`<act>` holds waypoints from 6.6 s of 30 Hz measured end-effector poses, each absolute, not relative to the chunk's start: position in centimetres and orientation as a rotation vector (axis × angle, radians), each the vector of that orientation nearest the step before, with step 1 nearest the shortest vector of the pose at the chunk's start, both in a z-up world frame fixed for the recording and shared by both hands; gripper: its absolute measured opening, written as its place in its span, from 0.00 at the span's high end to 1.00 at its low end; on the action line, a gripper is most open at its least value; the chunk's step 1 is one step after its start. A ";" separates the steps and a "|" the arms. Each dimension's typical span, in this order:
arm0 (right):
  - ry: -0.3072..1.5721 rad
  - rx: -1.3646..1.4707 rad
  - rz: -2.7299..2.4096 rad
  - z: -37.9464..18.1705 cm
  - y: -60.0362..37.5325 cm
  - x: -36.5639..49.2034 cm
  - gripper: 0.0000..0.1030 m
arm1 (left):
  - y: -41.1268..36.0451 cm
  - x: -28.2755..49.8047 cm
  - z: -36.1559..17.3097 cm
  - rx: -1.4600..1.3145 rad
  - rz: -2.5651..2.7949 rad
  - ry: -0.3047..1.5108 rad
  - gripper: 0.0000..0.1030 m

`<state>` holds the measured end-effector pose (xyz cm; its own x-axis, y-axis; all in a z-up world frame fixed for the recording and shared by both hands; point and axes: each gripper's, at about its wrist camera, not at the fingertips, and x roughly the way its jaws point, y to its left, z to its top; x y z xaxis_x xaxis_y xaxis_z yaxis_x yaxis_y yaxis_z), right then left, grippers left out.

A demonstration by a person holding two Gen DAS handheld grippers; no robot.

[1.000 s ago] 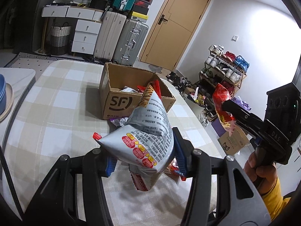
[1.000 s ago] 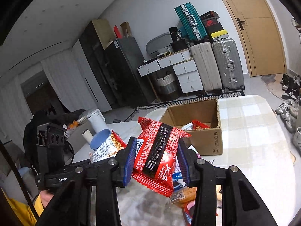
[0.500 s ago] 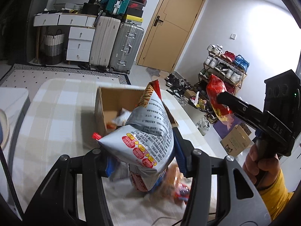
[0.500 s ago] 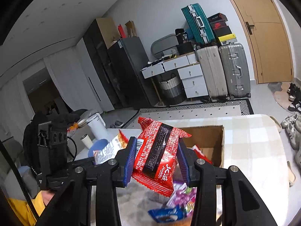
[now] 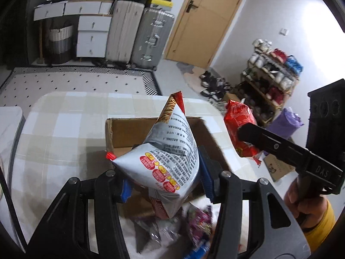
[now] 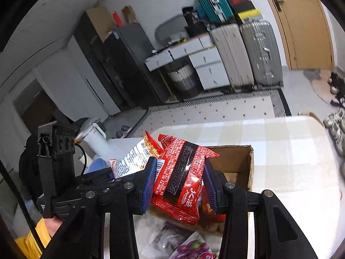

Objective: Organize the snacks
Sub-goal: 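Lift and carry both snacks over the cardboard box, then open both tools to release the snacks into the box, then move both tools back toward the remaining snacks, then grasp the orange bread loaf bag with the right tool while the left tool grasps a blue Oreo pack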

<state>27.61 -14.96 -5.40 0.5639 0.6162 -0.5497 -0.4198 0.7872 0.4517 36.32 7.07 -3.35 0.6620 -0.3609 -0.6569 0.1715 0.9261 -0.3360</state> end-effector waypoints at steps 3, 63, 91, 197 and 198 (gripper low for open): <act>0.789 0.290 0.609 -6.8 -15.0 29.3 0.60 | 6.7 38.8 -4.6 -0.239 -0.289 0.826 0.53; 0.622 0.156 0.565 0.6 -15.9 17.2 0.19 | 4.2 25.7 1.4 -0.151 -0.268 0.762 0.20; 0.496 0.241 0.400 -8.7 -22.4 -3.6 0.01 | 2.9 2.3 -2.0 -0.069 -0.086 0.592 0.00; 0.929 0.409 0.516 -19.1 -17.5 9.7 0.72 | 7.9 13.0 -17.1 -0.344 -0.392 0.784 0.72; 0.920 0.415 0.520 -18.9 -17.7 9.4 0.72 | 7.9 12.7 -16.9 -0.340 -0.390 0.780 0.72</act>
